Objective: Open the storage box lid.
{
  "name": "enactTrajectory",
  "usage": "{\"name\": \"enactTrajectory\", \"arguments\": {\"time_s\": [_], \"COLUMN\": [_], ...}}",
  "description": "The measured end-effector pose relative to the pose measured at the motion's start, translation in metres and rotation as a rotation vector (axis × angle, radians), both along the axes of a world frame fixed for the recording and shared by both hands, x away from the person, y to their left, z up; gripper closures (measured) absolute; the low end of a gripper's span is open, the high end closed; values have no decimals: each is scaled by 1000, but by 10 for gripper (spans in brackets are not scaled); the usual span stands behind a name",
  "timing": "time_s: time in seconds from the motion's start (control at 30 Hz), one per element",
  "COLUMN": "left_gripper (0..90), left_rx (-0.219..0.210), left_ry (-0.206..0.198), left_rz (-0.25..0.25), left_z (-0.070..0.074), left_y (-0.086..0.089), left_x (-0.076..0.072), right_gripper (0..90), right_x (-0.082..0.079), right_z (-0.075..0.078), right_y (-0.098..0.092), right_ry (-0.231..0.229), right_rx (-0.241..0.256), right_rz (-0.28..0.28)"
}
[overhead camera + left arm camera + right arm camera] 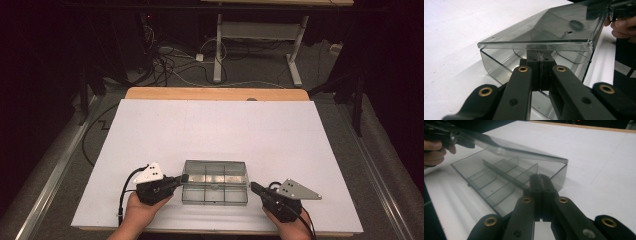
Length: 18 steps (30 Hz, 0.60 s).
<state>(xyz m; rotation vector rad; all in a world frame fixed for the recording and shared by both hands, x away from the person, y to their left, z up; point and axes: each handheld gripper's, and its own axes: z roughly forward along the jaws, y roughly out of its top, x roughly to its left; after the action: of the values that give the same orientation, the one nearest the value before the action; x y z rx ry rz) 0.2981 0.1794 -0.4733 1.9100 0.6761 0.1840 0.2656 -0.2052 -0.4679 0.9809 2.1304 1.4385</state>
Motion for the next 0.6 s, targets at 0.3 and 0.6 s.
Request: {"name": "enactTrajectory", "arguments": {"time_s": [0.3, 0.6], "left_gripper": [876, 876], "left_rx": [-15, -20], "left_ry": [11, 18], "left_rz": [4, 7], "left_z": [0, 2], "left_y": [-4, -7], "left_x": [3, 4], "right_gripper": [900, 900], "right_x": [14, 40], "right_z": [0, 0], "right_y": [-7, -6], "right_ry": [-14, -17], "right_rx": [-5, -11], "right_rz": [-40, -56]}}
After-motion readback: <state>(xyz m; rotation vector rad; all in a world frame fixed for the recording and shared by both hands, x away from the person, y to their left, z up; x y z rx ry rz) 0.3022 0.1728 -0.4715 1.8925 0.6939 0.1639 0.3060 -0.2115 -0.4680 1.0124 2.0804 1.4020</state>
